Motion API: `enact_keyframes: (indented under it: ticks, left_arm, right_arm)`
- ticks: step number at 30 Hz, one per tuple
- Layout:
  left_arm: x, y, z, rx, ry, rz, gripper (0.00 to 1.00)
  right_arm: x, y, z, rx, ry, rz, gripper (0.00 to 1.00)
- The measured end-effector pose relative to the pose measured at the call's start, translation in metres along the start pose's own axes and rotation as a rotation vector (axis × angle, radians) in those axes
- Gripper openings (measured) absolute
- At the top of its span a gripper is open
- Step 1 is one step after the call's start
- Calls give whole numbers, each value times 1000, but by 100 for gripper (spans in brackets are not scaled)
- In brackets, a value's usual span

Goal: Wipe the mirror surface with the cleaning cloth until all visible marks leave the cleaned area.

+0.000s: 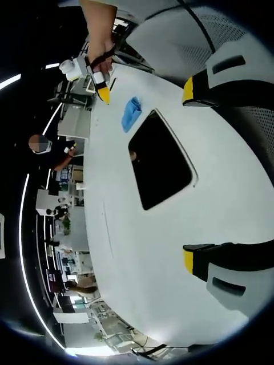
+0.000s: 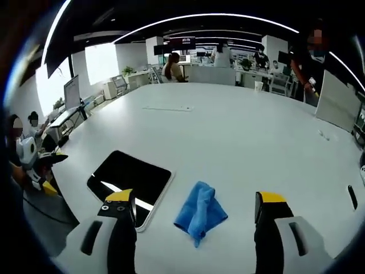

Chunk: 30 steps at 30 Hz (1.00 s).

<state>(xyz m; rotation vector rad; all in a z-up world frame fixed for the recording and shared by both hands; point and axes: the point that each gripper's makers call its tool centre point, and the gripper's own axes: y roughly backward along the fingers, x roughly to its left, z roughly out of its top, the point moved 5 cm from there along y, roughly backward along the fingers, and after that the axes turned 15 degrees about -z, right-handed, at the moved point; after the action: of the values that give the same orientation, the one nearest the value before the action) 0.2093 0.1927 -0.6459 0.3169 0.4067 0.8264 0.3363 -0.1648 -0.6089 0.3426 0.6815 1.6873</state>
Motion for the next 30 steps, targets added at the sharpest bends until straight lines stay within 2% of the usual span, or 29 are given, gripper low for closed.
enact_keyframes:
  ticks: [10,13,16,17,19,22,25,26,30]
  left_arm:
    - [1,1,1,-30,27,11,97]
    - [2,0,0,-23,32,7,97]
    - [1,-1,-1,-16,29,2,96]
    - [1,-2,-1,-15,29,1,96]
    - [1,-1,-1,-15,28,1,96]
    - [1,-1,-1,-14,31,5,96]
    - [2,-1,-2,-14,35,7,96]
    - [3,-1,-2,-15,35,7,95]
    - [3,-1,-2,-21,42,11,95]
  right_arm:
    - [9,-13,3,40,23,12,78]
    - [11,-23,-2,107,19,21,68]
    - [10,-40,-16,218,8,8,49]
    - [10,-43,-18,220,10,7,47]
    - [12,-53,-28,281,6,-2,46]
    - [10,-67,-37,313,10,-18,39]
    - [4,-78,-50,376,40,-84,27]
    - [5,-81,-51,376,34,-75,21]
    - [9,-82,-56,403,18,-84,12]
